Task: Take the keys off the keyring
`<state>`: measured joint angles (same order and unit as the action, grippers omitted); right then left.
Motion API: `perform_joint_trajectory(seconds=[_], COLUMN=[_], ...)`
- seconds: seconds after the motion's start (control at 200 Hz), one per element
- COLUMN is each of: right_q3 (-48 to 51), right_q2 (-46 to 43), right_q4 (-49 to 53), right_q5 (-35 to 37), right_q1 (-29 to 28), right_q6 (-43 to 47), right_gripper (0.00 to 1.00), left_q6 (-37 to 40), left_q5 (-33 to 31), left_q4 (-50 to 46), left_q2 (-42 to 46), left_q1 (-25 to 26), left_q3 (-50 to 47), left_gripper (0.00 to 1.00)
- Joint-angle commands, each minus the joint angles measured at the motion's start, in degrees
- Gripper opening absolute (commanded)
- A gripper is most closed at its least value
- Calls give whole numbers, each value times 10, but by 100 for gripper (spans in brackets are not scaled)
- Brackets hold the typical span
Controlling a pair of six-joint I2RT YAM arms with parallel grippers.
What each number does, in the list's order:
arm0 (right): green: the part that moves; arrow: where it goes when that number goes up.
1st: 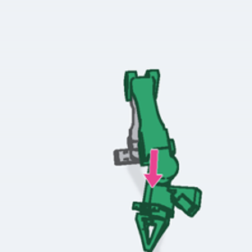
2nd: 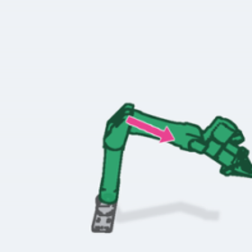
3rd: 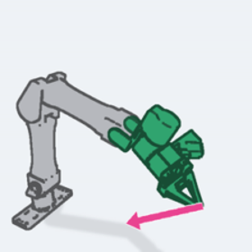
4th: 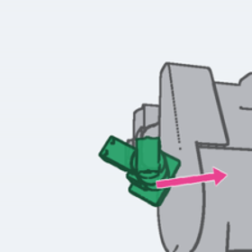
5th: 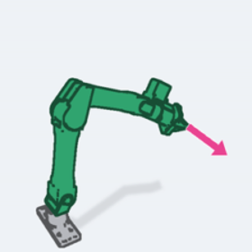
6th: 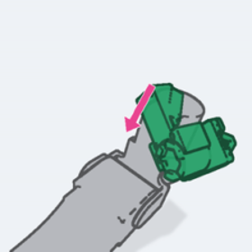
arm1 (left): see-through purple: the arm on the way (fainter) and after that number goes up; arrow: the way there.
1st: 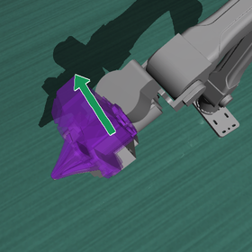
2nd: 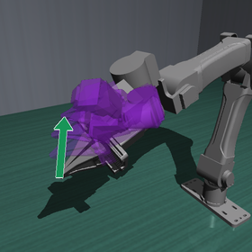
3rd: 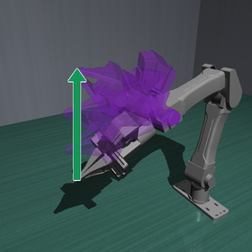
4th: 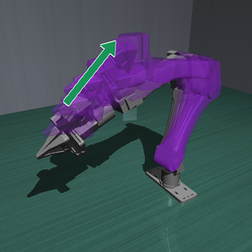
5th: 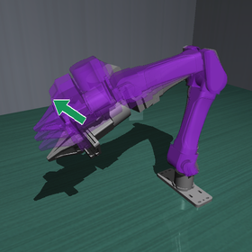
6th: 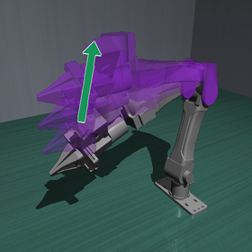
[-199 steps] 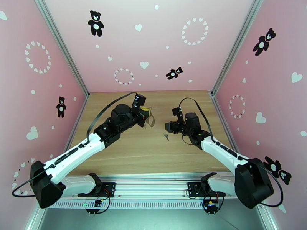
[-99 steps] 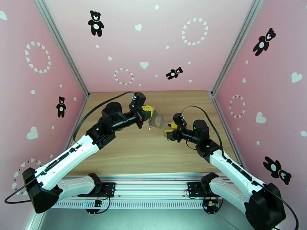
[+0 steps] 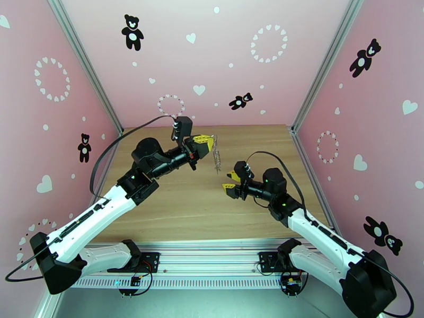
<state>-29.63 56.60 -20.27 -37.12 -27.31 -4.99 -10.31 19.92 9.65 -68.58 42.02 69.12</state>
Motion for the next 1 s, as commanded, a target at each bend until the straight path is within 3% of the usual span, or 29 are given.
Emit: perform_joint_trajectory(seconds=[0.0,0.28,0.536,0.676,0.781,0.996], right_q3=[9,-24,-49,-57,-65,-83], right_q2=[5,35,33,37,52,76], right_q4=[-60,-98,-122,-118,-112,-111], right_q5=[-6,-61,-62,-59,-71,-98], right_q1=[-1,-2,-5,-5,-5,-11], right_q6=[-17,-39,-71,-70,-75,-82], right_gripper=[56,58,56,48,33,32], left_q6=[-20,-27,-45,-51,-51,-51], left_q5=[49,132,148,147,140,136], left_q4=[68,93,123,132,131,131], left_q2=[-10,-30,-32,-31,-28,-25], left_q1=[-4,-3,-4,-4,-4,-4], left_q3=[21,47,44,44,42,41], left_gripper=[0,0,0,0,0,0])
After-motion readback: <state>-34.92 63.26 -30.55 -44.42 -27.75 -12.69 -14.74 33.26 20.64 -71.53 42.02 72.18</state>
